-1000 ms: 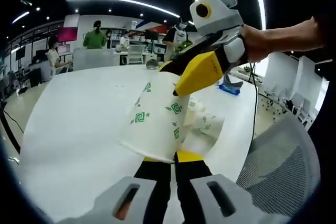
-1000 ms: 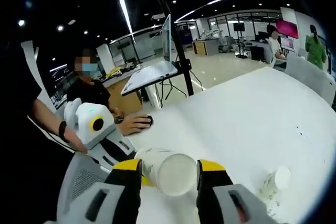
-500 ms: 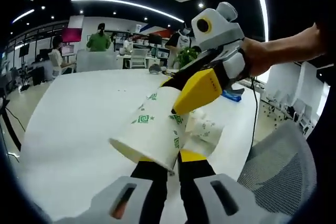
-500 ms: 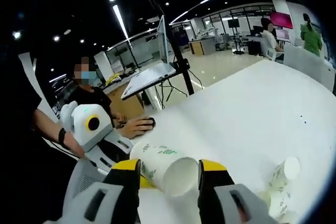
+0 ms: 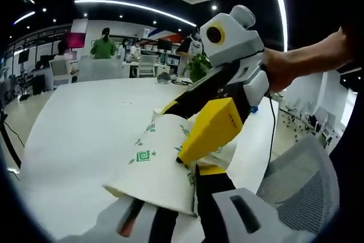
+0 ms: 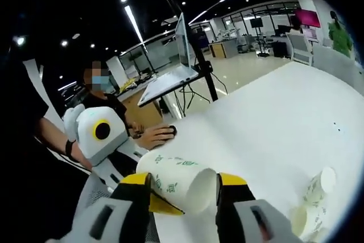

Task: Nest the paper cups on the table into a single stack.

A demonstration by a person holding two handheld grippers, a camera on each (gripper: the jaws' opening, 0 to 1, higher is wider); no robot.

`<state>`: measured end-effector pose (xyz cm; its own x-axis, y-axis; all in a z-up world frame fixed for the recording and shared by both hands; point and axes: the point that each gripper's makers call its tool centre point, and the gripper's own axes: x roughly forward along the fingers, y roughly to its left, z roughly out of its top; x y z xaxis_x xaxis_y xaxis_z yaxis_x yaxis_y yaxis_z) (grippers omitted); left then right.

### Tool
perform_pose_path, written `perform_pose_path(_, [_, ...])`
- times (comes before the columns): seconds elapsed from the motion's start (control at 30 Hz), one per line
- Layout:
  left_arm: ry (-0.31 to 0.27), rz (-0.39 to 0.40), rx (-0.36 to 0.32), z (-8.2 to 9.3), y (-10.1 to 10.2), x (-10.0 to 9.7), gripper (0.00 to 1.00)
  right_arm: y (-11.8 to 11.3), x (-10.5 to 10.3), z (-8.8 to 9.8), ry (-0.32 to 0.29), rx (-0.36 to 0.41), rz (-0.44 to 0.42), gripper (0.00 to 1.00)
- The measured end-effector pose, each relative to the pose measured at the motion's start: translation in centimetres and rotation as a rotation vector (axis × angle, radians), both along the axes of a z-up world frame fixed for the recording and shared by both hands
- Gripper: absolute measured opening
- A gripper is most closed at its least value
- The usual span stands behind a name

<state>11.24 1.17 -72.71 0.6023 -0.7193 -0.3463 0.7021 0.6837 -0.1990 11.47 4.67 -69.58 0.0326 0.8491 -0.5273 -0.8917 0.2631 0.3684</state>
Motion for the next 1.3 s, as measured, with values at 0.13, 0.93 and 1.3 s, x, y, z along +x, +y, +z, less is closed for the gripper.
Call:
perform_pose_path(0.13, [0.000, -0.001, 0.001, 0.0, 0.0, 0.0, 0.06, -0.2, 0.2, -0.1, 0.009, -0.001, -0.002, 0.47])
perform_pose_path(0.93, [0.016, -0.115, 0.127, -0.3, -1.1, 0.3, 0.00, -6.8, 0.8, -1.1, -0.193, -0.161, -0.069, 0.65])
perform_pose_path(1.3, [0.012, -0.203, 0.196, -0.6, -3.3, 2.0, 0.00, -9.9, 1.0, -1.8, -0.195, -0.157, -0.167, 0.66])
